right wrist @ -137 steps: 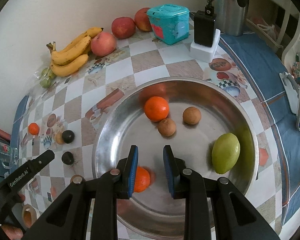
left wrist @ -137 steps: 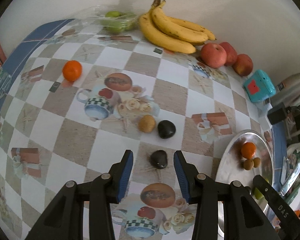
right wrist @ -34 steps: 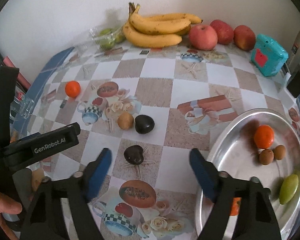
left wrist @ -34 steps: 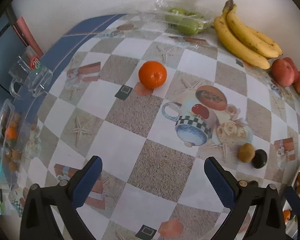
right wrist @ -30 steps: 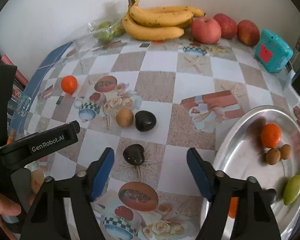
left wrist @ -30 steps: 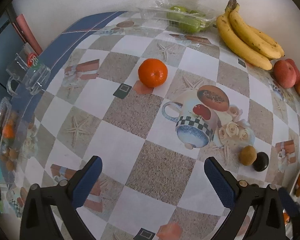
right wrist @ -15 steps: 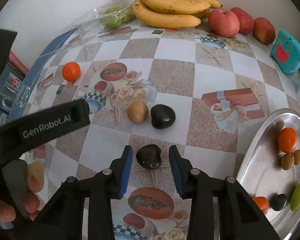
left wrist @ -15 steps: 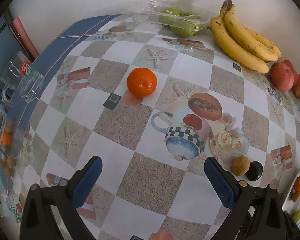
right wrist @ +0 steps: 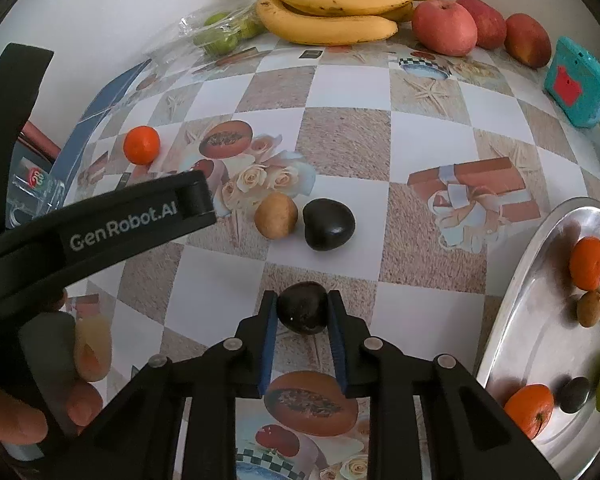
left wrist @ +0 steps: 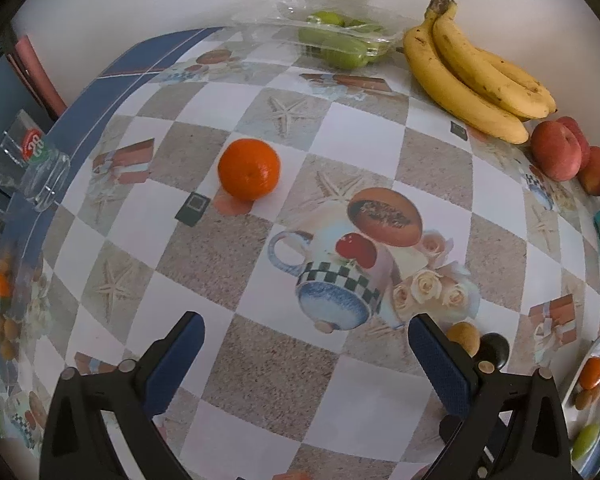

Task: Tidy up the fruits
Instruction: 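Grasp another dark plum with the left tool while the right tool holds its plum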

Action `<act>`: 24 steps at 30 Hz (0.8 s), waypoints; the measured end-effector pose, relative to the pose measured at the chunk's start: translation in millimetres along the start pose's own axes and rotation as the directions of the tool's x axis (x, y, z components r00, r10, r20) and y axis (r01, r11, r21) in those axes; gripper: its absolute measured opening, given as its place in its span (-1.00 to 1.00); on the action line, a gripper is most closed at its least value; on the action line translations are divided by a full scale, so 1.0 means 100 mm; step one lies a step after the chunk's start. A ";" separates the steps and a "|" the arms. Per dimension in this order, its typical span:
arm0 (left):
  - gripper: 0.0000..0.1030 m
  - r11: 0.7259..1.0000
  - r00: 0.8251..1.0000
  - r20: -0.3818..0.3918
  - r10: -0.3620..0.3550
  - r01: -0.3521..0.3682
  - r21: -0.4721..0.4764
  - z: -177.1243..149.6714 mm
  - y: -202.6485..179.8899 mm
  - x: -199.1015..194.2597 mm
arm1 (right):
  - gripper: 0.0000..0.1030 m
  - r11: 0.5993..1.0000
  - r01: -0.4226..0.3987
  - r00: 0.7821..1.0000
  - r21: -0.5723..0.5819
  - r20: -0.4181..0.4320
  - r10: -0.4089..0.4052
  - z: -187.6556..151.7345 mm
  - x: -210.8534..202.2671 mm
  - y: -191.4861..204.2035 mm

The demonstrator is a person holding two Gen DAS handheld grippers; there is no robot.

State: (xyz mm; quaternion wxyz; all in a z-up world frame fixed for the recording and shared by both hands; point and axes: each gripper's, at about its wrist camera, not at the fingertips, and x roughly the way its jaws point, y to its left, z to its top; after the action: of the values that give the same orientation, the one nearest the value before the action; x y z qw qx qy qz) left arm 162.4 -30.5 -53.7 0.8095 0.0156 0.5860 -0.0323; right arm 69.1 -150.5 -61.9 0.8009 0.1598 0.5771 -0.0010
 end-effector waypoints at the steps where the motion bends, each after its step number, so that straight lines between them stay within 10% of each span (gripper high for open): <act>1: 1.00 1.000 1.000 0.003 -0.004 0.004 0.003 0.01 -0.01 -0.01 | -0.51 1.000 -0.008 1.000 0.003 0.005 0.008 0.02 -0.02 0.00; 24: 0.28 0.967 0.992 -0.018 -0.125 0.126 0.223 -0.09 -0.88 -0.27 | -0.51 0.955 0.001 0.986 0.297 0.159 -0.051 0.08 -0.97 -1.01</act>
State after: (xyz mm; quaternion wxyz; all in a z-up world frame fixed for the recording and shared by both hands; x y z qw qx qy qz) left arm 139.0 -116.8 -29.6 0.7978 0.0695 0.5801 -0.1493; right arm 24.7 -266.5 4.5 0.8127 0.2698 0.5044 -0.1112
